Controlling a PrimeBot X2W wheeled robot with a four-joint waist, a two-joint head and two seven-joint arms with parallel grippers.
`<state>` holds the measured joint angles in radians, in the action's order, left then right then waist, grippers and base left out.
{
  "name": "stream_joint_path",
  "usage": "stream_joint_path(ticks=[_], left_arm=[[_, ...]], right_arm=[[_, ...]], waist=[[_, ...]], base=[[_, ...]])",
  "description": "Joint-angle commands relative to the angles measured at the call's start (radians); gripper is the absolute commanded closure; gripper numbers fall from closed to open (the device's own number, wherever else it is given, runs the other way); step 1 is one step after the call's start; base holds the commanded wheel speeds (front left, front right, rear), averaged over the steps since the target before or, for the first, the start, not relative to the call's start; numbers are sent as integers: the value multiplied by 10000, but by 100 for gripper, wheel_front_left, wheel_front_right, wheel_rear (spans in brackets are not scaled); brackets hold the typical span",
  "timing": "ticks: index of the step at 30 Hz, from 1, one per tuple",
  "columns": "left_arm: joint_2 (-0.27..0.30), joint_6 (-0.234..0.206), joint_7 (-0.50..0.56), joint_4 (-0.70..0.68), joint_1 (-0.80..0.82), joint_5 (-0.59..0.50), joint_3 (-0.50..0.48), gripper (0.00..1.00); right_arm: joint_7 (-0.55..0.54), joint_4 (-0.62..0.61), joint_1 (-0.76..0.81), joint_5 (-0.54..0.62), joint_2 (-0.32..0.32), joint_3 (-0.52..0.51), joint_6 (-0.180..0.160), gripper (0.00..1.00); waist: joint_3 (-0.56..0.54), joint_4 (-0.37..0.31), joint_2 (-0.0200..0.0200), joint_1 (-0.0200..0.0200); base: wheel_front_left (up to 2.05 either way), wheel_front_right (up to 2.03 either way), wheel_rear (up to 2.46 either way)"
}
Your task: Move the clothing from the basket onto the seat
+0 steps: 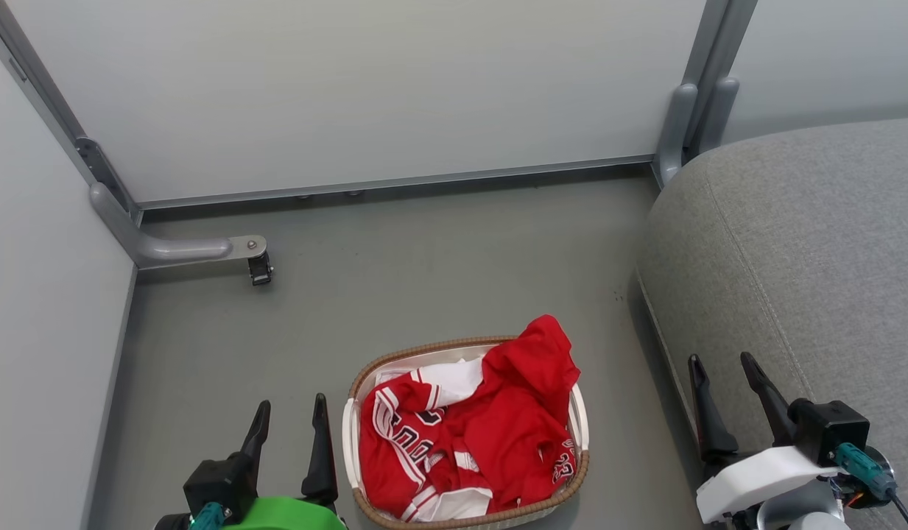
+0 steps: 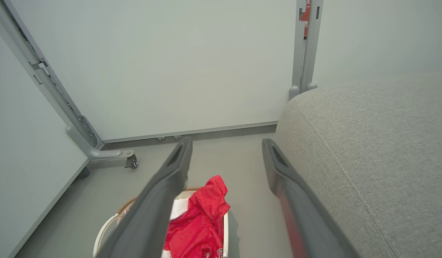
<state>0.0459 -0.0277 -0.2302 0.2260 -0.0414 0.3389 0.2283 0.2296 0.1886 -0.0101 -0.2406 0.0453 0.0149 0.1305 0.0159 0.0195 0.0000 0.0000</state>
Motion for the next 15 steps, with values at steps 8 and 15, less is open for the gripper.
stream_joint_path(ticks=[8, 15], left_arm=[[68, -121, -203, 20, -182, -517, 120, 0], [73, -29, -330, 41, -252, -905, 209, 0]], right_arm=[[208, -78, 221, 685, 72, -22, 3, 0], [339, -131, 262, 1112, 77, 4, 4, 0]], waist=[[-6, 7, 0, 0], [6, 21, 0, 0]], base=[[0, 0, 0], [0, 0, 0]])
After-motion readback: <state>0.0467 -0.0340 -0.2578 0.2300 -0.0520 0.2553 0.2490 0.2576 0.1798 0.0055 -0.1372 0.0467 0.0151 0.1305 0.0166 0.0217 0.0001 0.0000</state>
